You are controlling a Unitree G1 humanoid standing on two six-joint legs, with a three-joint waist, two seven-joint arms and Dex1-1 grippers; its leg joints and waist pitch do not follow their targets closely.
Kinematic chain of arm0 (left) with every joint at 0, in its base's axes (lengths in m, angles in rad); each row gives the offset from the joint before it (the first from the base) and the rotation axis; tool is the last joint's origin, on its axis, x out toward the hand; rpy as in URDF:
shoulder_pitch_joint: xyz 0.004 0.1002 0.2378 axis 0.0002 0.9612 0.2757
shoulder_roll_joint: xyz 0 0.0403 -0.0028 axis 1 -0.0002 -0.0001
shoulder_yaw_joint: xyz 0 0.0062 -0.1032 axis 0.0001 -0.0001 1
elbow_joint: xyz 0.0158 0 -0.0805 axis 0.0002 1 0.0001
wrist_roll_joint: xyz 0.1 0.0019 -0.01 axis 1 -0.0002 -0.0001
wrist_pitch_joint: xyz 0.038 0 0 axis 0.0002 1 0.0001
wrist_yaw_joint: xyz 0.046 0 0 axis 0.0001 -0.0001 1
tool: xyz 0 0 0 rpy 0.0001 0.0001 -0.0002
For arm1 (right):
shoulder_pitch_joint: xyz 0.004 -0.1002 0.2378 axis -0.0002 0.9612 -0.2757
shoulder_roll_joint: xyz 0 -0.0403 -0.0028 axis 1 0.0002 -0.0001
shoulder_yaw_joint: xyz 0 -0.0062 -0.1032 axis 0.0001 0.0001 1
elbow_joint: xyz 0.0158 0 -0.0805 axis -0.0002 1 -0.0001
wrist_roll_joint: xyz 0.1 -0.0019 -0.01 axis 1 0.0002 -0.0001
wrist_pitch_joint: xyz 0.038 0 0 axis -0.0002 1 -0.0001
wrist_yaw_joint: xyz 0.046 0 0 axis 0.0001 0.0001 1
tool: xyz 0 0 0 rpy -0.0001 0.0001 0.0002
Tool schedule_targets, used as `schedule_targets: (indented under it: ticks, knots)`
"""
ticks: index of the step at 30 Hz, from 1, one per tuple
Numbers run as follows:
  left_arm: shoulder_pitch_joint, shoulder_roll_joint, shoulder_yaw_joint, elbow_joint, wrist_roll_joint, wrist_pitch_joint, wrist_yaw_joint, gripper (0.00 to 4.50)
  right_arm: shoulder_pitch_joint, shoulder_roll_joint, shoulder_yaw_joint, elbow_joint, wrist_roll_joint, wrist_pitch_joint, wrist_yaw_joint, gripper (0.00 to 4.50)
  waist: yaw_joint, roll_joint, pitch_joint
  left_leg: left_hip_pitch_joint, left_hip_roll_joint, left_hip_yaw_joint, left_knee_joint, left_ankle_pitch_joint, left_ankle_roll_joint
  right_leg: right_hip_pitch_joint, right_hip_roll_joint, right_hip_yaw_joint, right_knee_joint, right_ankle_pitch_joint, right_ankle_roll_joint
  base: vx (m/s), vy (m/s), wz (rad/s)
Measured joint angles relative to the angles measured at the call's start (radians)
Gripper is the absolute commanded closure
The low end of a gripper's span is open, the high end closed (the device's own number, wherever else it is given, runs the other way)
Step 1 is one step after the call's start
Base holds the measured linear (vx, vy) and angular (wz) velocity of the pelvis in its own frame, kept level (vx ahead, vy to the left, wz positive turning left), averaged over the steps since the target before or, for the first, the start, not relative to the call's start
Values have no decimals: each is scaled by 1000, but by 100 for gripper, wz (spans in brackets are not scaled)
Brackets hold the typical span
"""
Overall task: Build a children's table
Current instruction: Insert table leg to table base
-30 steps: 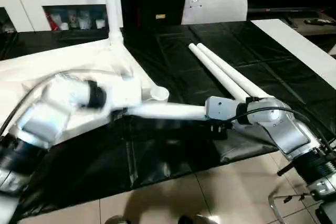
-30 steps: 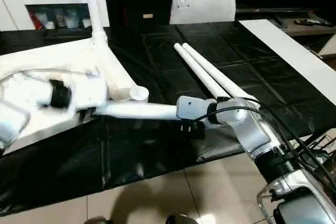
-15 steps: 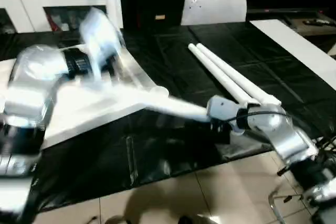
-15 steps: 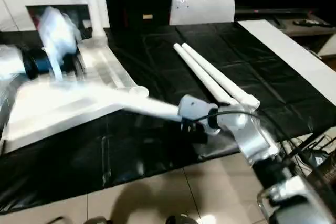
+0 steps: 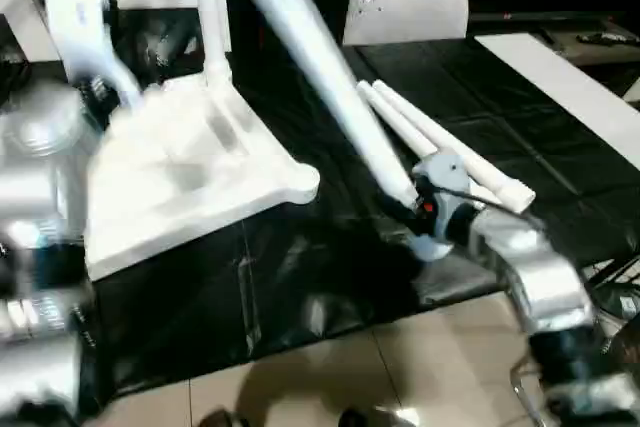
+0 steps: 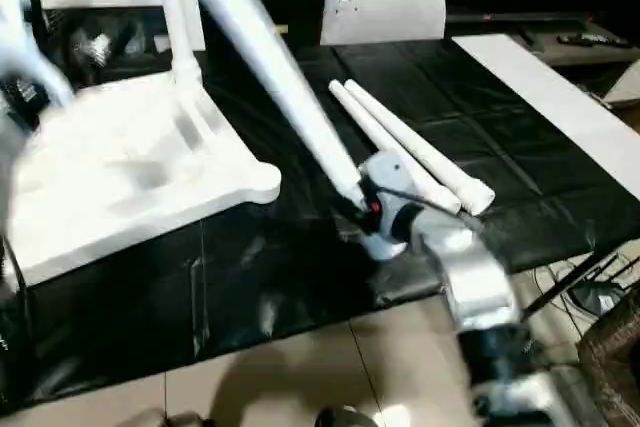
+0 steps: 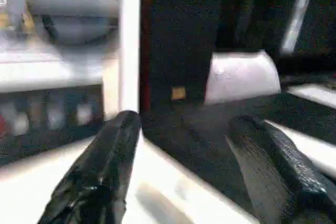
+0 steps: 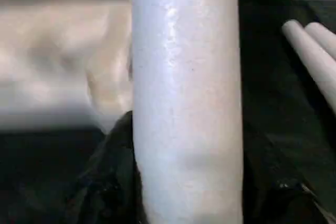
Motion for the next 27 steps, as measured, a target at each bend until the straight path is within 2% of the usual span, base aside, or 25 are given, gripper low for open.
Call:
schedule_targets:
  ticks: [3, 5, 6, 8, 9, 10, 11, 12, 13, 14, 15, 16, 17, 18, 19, 20, 21, 23, 24, 26, 27]
  knots:
    - [160, -55, -43, -136, 22, 46, 75, 137, 48, 30, -12, -114, 22, 21, -55, 262, 0, -1, 0, -3, 0, 0, 0, 0, 0, -3, 0, 0, -1, 0, 0, 0, 0, 0]
    - [219, -76, -66, -194, 29, 66, 106, 137, 66, 34, -14, -155, 21, 17, -76, 262, 3, -3, 0, -4, 0, 0, 0, 0, 0, -4, 0, 0, 0, 0, 0, 0, 0, 0]
    - [228, -85, -83, -225, 43, 72, 125, 137, 73, 40, -14, -177, 18, 18, -87, 262, 2, -2, 1, -19, -5, -23, 2, 2, 0, 2, -5, -22, -1, 0, 0, -35, -18, 20]
    - [238, -106, -111, -279, 60, 72, 147, 137, 79, 55, -11, -207, 18, 24, -95, 262, -10, -1, 1, -33, -3, -61, 4, 4, -2, 17, -2, -53, -14, 0, 0, -42, -49, 44]
    - [250, -128, -120, -308, 65, 72, 163, 137, 80, 72, -3, -239, 22, 36, -102, 262, -19, 2, 3, -38, -3, -86, 4, 7, -7, 24, 2, -66, -7, -4, -5, -18, -81, 45]
    - [262, -160, -122, -328, 62, 77, 178, 137, 82, 91, 7, -266, 33, 50, -107, 262, -26, 1, 3, -37, -5, -104, 4, 9, -10, 26, 9, -67, 8, -18, -14, 29, -122, 55]
    - [271, -187, -126, -339, 58, 83, 189, 137, 89, 104, 19, -289, 47, 63, -108, 262, -30, -1, 4, -36, -9, -119, 4, 11, -14, 25, 20, -56, 27, -34, -23, 29, -122, 55]
    - [289, -207, -145, -351, 60, 90, 206, 137, 104, 107, 32, -315, 68, 82, -111, 262, -27, -23, 3, -37, -23, -136, 4, 10, -15, 26, 27, -41, 47, -52, -31, 21, -166, 73]
    - [297, -215, -168, -355, 67, 98, 216, 137, 113, 103, 34, -330, 76, 91, -115, 262, -11, -41, 0, -27, -30, -132, 15, 0, -10, 26, 20, -54, 56, -66, -30, -71, -159, 53]
    - [308, -215, -196, -357, 79, 100, 222, 137, 118, 100, 31, -338, 80, 105, -123, 262, 0, -41, 5, -33, -28, -122, 64, -22, 9, 27, 8, -78, 54, -67, -33, -71, -159, 53]
    - [320, -213, -213, -360, 91, 104, 231, 137, 134, 102, 28, -345, 84, 115, -134, 262, 0, -37, 4, -38, -41, -98, 147, -32, 19, 36, -15, -108, 52, -68, -33, -17, -73, 34]
    - [321, -216, -212, -362, 94, 110, 238, 137, 154, 102, 26, -351, 88, 120, -141, 262, -3, -34, 3, -32, -58, -84, 166, -51, 19, 34, -24, -119, 51, -67, -32, 28, -7, 60]
    - [314, -219, -213, -363, 95, 117, 245, 137, 175, 101, 20, -351, 88, 125, -147, 262, -8, -31, 3, -24, -74, -74, 167, -79, 22, 29, -36, -130, 51, -65, -29, 28, -7, 60]
    - [316, -220, -218, -368, 98, 120, 249, 137, 190, 101, 11, -346, 88, 140, -156, 262, 8, -30, 3, -6, -83, -75, 143, -111, 24, 16, -36, -110, 58, -60, -29, -49, 5, 53]
    - [324, -216, -219, -366, 103, 124, 251, 137, 193, 103, 3, -346, 88, 152, -161, 262, 20, -15, 8, 3, -78, -70, 125, -125, 31, 18, -36, -109, 55, -54, -31, -74, 48, 9]
    - [331, -212, -216, -366, 109, 131, 252, 137, 194, 114, -5, -348, 99, 166, -161, 262, 25, 0, 13, 10, -76, -61, 121, -123, 39, 27, -33, -106, 43, -45, -32, -74, 48, 9]
    - [332, -205, -209, -367, 111, 136, 252, 137, 191, 126, -8, -350, 110, 177, -161, 262, 20, 12, 10, 18, -74, -58, 113, -117, 51, 31, -19, -95, 27, -43, -29, -39, 92, 0]
    - [313, -196, -187, -368, 106, 156, 251, 137, 177, 130, 5, -355, 145, 184, -148, 262, 16, 15, 10, 19, -74, -53, 106, -112, 56, 31, 1, -60, 19, -43, -28, -46, 77, 9]
    - [307, -198, -182, -367, 93, 171, 243, 137, 170, 123, -1, -360, 165, 184, -140, 262, 11, 14, 10, 24, -74, -45, 105, -110, 57, 33, 6, -41, 19, -38, -23, -76, 30, 12]
    - [283, -200, -181, -364, 61, 189, 220, 137, 140, 97, -30, -357, 200, 184, -114, 262, 1, 12, 11, 35, -76, -38, 99, -110, 57, 41, 7, -30, 15, -35, -13, -57, 1, 12]
    - [257, -202, -182, -358, 38, 195, 200, 120, 115, 84, -54, -346, 228, 185, -98, 262, -10, 20, 16, 46, -75, -38, 91, -110, 57, 48, 7, -37, -1, -37, -10, -69, -7, 9]
